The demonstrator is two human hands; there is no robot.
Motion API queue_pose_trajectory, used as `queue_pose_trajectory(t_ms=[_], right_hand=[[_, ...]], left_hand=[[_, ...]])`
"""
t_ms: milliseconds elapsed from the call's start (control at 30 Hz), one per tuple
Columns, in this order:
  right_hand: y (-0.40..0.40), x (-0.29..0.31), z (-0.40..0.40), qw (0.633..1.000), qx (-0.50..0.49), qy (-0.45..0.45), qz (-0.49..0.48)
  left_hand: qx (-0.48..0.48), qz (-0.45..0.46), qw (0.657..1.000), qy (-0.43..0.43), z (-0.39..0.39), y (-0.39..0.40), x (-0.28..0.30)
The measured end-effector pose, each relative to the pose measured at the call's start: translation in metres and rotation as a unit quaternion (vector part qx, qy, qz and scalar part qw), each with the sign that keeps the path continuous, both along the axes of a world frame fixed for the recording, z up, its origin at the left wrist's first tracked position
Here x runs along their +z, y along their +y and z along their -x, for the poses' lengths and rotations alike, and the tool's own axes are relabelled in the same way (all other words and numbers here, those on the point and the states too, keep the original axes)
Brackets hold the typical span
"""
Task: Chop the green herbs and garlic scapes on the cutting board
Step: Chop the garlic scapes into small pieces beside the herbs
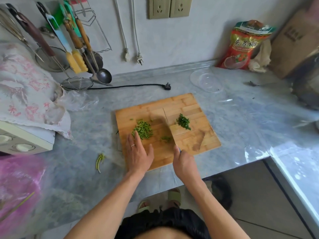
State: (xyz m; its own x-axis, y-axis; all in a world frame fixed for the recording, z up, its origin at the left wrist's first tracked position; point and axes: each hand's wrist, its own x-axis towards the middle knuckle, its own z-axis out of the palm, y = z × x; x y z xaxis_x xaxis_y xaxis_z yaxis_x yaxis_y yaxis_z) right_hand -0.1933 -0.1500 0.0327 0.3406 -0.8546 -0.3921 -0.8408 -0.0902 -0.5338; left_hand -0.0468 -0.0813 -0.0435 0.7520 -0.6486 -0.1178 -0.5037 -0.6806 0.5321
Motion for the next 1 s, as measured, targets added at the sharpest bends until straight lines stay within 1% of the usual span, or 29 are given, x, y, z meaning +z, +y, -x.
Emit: queue_pose_trajectory(t_ms=[133,233,300,367,433,567,600,667,700,733,767,800,833,867,900,933,1000], right_hand=[[0.008,-0.004,-0.019,0.999,0.039,-0.032,-0.019],[0.004,-0.001,-0.025,0.997,0.064,-0.045,-0.023],[-0.003,0.0,-0.021,0.997,0.046,-0.058,-0.02],[-0.013,0.001,-0.016,0.997,0.014,-0.074,-0.024],[-0.019,0.0,-0.013,0.997,0.003,-0.07,-0.022],[-0.015,-0.001,-0.022,0.996,0.055,-0.059,-0.033],[-0.014,-0.003,-0.024,0.995,0.07,-0.064,-0.041],[-0.019,-0.002,-0.026,0.993,0.089,-0.057,-0.056],[-0.022,0.001,-0.026,0.994,0.079,-0.061,-0.049],[-0.025,0.003,-0.027,0.995,0.062,-0.078,-0.011],[-0.03,0.005,-0.024,0.994,0.03,-0.105,0.002],[-0.036,0.003,-0.02,0.993,0.025,-0.115,0.004],[-0.041,0.004,-0.018,0.993,0.02,-0.116,-0.016],[-0.047,0.004,-0.015,0.992,0.036,-0.113,-0.033],[-0.052,0.0,-0.01,0.991,0.048,-0.097,-0.083],[-0.058,-0.004,-0.008,0.988,0.062,-0.088,-0.109],[-0.065,-0.003,-0.007,0.987,0.087,-0.079,-0.106]], left_hand=[[-0.016,0.018,1.0,0.004,-0.002,0.003,-0.001],[-0.018,0.054,0.998,0.016,-0.007,0.007,-0.001],[-0.013,0.062,0.998,0.023,-0.011,0.011,-0.001],[-0.008,0.035,0.999,0.011,-0.015,0.014,-0.002],[-0.014,-0.013,1.0,-0.007,-0.015,0.014,-0.004],[-0.039,-0.057,0.996,-0.058,-0.005,0.0,-0.005],[-0.043,-0.053,0.996,-0.059,-0.002,-0.004,-0.004],[-0.027,-0.011,0.999,-0.042,0.002,-0.013,-0.001],[-0.016,0.011,0.999,-0.034,0.003,-0.014,0.002],[-0.014,0.019,0.999,-0.037,0.002,-0.012,0.002],[-0.033,0.018,0.998,-0.054,0.002,-0.009,0.003],[-0.073,0.009,0.994,-0.079,0.003,-0.005,0.002],[-0.12,-0.009,0.987,-0.103,0.005,-0.002,-0.001],[-0.164,-0.029,0.978,-0.128,0.006,-0.001,-0.005],[-0.189,-0.048,0.969,-0.152,0.008,-0.002,-0.011],[-0.2,-0.058,0.963,-0.168,0.007,-0.004,-0.013],[-0.186,-0.062,0.964,-0.177,0.001,-0.012,-0.014]])
